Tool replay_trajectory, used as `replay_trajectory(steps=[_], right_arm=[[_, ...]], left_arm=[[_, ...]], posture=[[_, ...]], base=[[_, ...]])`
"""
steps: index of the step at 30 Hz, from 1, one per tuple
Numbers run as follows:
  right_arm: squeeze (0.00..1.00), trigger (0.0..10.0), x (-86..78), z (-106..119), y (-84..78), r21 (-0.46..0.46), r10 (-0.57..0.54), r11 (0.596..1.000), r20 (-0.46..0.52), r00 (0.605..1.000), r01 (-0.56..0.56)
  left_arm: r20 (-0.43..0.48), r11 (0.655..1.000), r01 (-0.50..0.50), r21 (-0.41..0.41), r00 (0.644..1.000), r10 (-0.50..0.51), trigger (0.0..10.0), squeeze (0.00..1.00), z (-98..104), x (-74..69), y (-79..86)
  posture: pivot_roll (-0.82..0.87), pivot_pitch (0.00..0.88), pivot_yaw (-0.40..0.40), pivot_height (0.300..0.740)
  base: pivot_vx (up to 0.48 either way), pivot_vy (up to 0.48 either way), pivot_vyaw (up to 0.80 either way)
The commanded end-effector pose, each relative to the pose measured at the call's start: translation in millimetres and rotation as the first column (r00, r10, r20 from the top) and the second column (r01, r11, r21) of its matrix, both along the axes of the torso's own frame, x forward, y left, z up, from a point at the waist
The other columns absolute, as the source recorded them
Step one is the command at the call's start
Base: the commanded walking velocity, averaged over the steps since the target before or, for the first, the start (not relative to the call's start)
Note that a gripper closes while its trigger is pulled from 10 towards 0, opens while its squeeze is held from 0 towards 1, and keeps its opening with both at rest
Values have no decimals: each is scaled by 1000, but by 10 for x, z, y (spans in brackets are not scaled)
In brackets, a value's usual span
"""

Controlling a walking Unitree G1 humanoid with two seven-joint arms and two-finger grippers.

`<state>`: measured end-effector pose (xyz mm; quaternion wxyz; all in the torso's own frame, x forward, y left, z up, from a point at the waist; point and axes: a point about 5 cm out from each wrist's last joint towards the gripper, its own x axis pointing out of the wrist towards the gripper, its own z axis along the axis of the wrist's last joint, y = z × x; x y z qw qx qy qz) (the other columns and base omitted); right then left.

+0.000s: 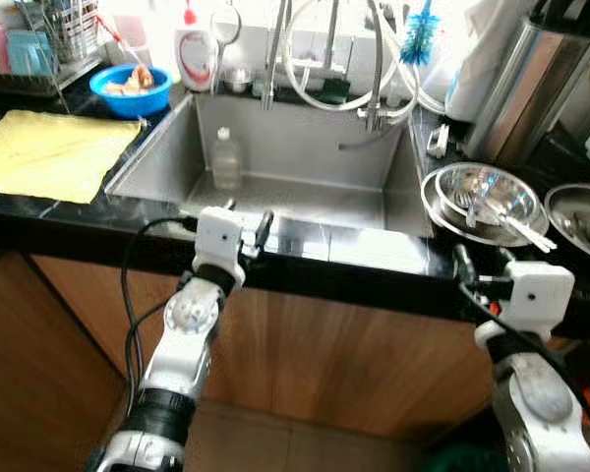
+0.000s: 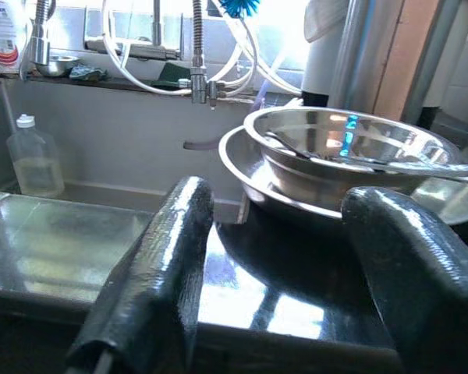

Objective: Kitchen organization

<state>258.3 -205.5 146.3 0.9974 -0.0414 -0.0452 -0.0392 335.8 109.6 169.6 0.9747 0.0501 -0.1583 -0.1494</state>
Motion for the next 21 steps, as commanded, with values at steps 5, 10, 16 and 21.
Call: replay_trajectory(steps=[5,10,16,21], right_arm=[[0,10000,83,-4,-40,-40,-9,999,-12,1000,9],[0,10000,113,-13,-24,-47,-11,999,-11,1000,11],[0,10000,40,-35,39,-46,-11,999,-1,1000,11],[0,10000,-29,-52,40,-37,-22,999,3,1000,23]], left_arm=[[-14,999,47,-19,999,-48,10000,0,-34,22,-111],[-13,998,54,-24,998,-54,10000,0,-56,16,-119],[19,997,-77,-16,997,77,10000,0,-67,-9,204],[22,972,-232,44,973,231,10000,0,-171,-113,682]], posture=[[-8,0,-45,740],[-6,0,-47,740],[-8,0,-42,740],[-1,0,-39,740]], base=[[0,0,0],[0,0,0],[0,0,0],[0,0,0]])
